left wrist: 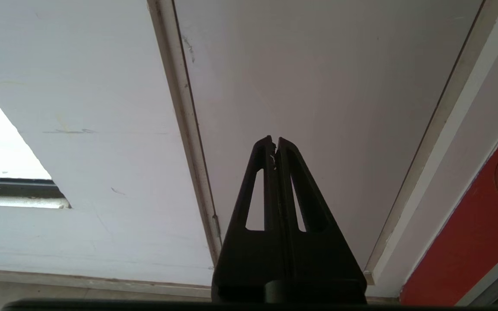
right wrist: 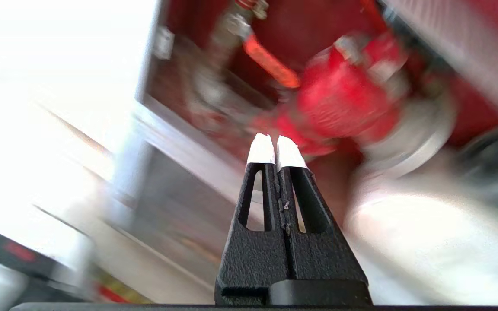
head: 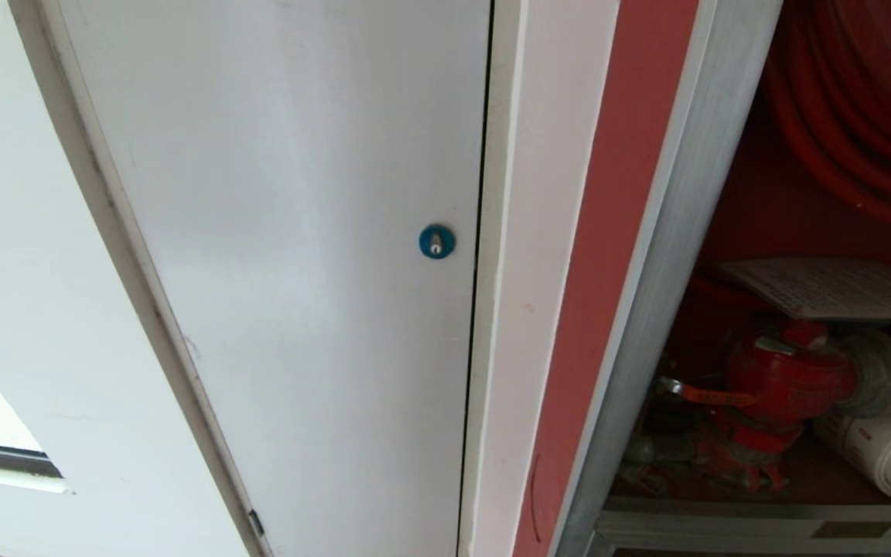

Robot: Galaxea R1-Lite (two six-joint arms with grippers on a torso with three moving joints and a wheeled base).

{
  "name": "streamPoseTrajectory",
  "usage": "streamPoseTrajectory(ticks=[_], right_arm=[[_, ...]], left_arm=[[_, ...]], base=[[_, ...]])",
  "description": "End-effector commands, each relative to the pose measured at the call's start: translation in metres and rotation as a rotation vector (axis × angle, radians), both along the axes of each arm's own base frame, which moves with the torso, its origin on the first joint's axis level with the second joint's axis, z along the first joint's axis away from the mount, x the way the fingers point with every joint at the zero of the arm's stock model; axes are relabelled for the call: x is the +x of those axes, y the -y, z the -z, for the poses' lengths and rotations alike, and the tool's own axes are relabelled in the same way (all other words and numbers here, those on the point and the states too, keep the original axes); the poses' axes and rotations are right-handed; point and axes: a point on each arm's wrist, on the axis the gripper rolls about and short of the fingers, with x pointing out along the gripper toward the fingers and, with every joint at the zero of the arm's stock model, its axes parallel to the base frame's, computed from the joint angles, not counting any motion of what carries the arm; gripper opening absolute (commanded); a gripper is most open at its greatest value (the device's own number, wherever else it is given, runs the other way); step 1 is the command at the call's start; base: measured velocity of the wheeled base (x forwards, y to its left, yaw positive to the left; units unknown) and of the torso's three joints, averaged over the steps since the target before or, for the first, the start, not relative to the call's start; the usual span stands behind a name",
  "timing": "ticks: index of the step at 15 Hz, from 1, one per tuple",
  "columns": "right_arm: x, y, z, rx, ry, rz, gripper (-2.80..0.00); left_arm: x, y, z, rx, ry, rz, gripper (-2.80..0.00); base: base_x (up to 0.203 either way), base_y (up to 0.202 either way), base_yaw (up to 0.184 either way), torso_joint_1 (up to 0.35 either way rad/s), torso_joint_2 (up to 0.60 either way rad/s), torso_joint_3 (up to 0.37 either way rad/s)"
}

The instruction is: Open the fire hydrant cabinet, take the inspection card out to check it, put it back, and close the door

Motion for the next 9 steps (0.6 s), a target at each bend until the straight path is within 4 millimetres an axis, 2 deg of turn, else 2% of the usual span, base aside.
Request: streamPoseTrajectory(ticks=[1, 5, 9], right_arm=[[-0.028, -0.001, 0.011, 0.101, 0.07, 0.012, -2.8], [-0.07, -0.002, 0.045, 0.285, 0.191, 0.04, -2.8], [-0.081, -0.001, 0.094, 0.365, 0.221, 0.077, -2.8]], left_arm=[[0.0, 0.0, 0.002, 0.0, -0.006, 0.0, -2.8], [0.001, 0.0, 0.002, 0.0, -0.007, 0.0, -2.8], [0.001, 0.0, 0.002, 0.0, -0.007, 0.0, -2.8]], base=[[0.0, 0.0, 0.0, 0.0, 0.0, 0.0], [0.0, 0.0, 0.0, 0.0, 0.0, 0.0], [0.0, 0.0, 0.0, 0.0, 0.0, 0.0]])
